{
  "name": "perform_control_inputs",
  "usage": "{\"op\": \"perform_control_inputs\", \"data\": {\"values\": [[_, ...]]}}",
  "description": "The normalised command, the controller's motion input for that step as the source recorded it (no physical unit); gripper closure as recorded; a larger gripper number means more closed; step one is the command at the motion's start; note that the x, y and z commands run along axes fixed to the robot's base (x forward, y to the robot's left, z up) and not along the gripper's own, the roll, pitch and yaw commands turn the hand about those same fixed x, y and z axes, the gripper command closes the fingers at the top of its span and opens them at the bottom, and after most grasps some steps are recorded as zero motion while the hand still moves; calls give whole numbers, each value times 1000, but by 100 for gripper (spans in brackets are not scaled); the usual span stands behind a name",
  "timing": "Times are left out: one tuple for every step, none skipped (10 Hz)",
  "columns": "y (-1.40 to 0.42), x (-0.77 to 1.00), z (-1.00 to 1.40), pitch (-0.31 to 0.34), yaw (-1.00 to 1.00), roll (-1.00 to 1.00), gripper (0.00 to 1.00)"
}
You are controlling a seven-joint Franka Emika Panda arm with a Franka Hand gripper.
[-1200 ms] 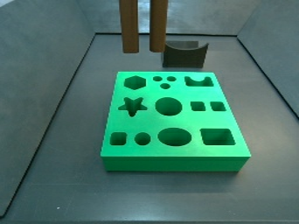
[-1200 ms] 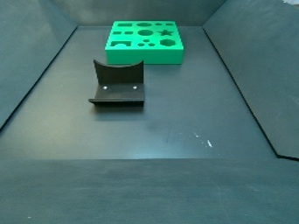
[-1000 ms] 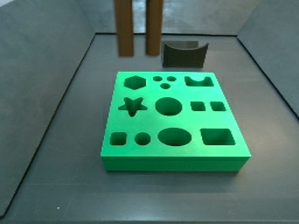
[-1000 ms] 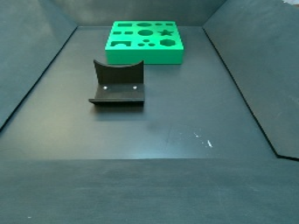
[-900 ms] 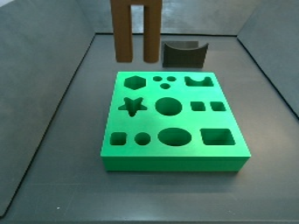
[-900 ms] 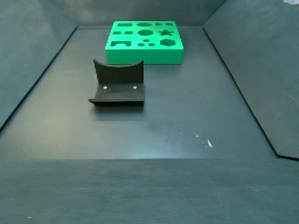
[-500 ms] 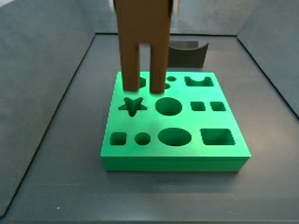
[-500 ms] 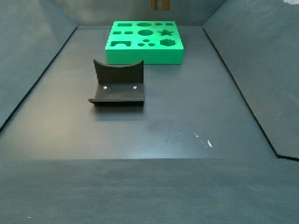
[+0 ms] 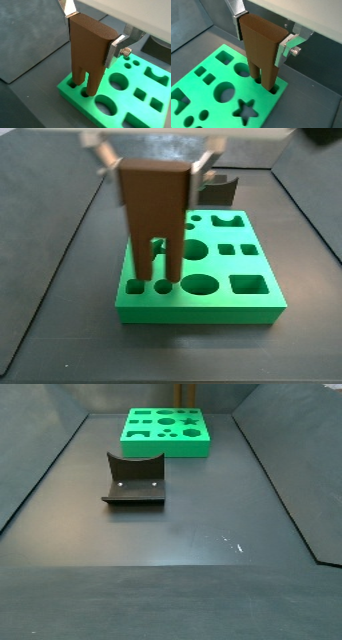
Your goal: Insert the square-circle object.
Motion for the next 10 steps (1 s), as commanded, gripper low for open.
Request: {"op": "perform_control_inputs", "data": {"values": [[-200, -303, -297, -163, 57, 99, 100], [-103, -157, -400, -79, 320, 33, 100], [-94, 0, -397, -11, 280, 19, 100], [-17, 274, -349, 53, 91, 69, 100], [3, 194, -289, 76, 0, 80, 100], [43, 89, -380, 41, 0, 120, 100], [0, 6, -549, 0, 0, 153, 100], [0, -20, -749, -90, 0, 181, 100], [-40, -57, -886, -149, 6, 141, 100], [0, 0, -923, -163, 34, 80, 100]]}}
